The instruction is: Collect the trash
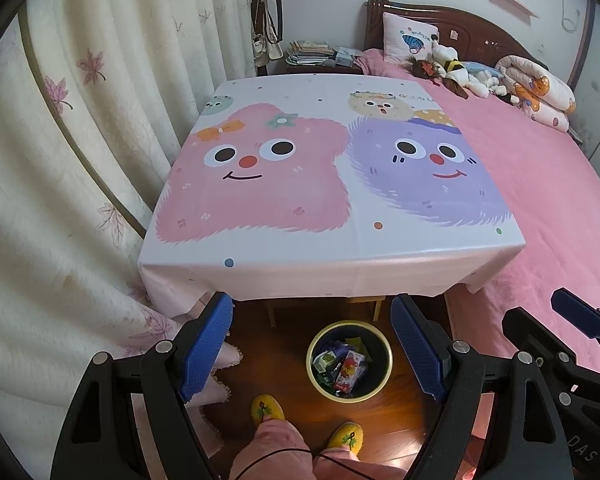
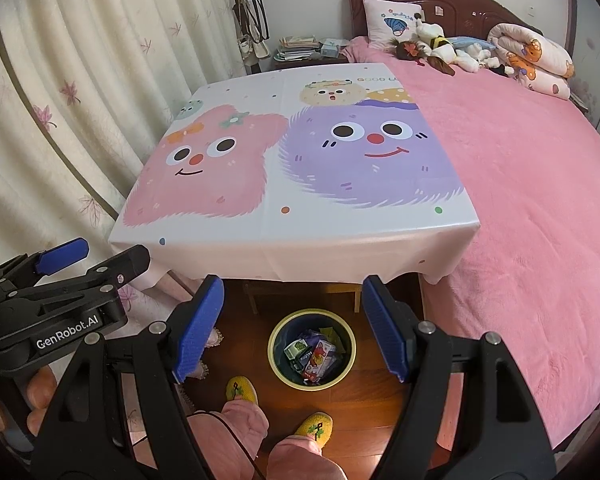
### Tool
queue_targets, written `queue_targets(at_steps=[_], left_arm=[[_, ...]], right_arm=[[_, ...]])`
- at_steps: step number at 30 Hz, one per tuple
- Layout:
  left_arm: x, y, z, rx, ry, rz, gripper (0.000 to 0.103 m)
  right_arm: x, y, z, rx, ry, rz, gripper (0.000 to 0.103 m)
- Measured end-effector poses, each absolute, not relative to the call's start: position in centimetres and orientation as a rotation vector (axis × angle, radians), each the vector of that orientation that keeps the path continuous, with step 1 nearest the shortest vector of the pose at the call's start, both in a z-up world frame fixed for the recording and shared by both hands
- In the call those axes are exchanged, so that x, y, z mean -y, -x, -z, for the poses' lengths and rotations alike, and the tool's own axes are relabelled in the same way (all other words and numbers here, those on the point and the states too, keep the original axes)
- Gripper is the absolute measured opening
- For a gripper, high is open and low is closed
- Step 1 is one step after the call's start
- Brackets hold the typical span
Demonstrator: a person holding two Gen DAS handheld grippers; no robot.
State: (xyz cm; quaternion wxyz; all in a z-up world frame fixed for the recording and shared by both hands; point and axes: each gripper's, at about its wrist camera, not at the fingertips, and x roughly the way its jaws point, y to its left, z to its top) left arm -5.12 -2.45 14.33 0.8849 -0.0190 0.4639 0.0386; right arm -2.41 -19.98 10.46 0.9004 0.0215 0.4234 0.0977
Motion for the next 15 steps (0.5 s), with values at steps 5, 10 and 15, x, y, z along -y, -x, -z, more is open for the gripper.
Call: queue_targets(at_steps=[5, 10, 15], left_arm=[[2.5, 5.3, -14.0, -0.967, 0.037, -0.081, 0.083], [2.5, 5.4, -13.7, -0.975, 0.036, -0.079, 0.083], [2.5, 5.3, -13.3, -0.985, 0.035, -0.08, 0.083]], right_arm=[[19.8, 2.4, -10.5, -0.878, -0.047, -0.199, 0.069], [19.9, 2.7, -10.2, -0.88, -0.044, -0.202, 0.069], [19.9, 2.8, -10.1, -0.883, -0.046, -0.2, 0.069]])
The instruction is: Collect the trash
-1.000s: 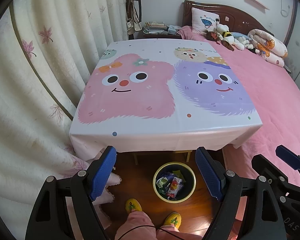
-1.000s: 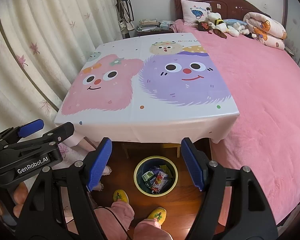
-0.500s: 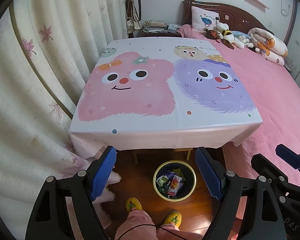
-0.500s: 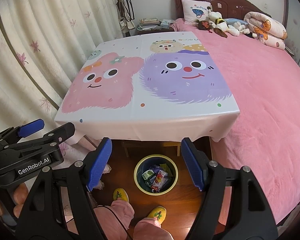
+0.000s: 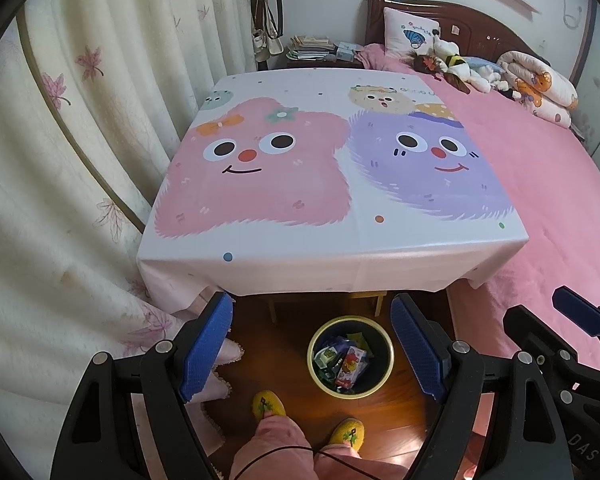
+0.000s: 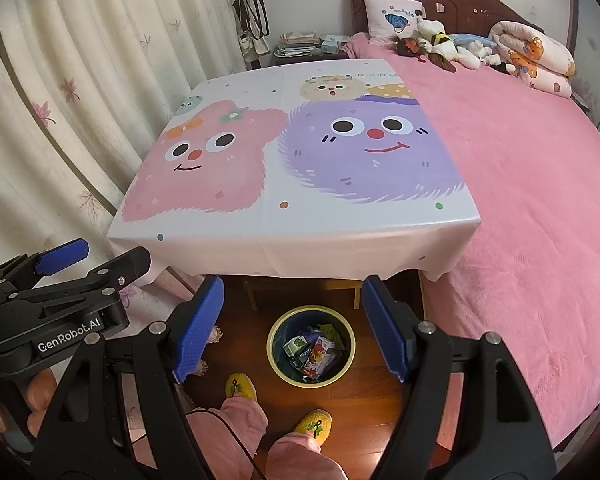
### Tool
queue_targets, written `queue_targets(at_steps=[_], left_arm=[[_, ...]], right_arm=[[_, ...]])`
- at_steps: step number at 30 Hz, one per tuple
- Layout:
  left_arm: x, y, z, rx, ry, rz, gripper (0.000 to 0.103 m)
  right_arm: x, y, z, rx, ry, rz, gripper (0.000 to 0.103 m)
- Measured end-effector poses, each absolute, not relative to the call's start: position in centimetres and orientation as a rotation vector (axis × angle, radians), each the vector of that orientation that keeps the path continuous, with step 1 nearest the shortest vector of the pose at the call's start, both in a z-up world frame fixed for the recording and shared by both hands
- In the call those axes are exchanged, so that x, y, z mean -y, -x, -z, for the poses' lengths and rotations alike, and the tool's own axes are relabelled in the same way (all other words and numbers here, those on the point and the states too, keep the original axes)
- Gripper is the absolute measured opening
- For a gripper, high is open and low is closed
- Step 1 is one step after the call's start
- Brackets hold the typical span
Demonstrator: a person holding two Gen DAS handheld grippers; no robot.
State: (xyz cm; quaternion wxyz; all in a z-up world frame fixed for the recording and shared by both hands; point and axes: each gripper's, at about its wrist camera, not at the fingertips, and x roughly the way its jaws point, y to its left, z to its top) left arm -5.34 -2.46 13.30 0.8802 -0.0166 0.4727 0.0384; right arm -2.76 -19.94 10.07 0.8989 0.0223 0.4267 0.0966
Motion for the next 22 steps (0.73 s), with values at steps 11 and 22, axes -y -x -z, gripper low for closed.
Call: queue_targets(at_steps=[11, 22], left_arm=[[2.5, 4.7, -13.0, -1.003, 0.024, -0.077, 0.083], [2.5, 4.5, -12.7, -1.011, 0.02, -0.079, 0.083]], right_arm=[[20.2, 3.3, -9.1, -0.893, -0.042, -0.206, 0.069], [20.1, 3.1, -8.9, -0.898, -0.042, -0.206, 0.069]])
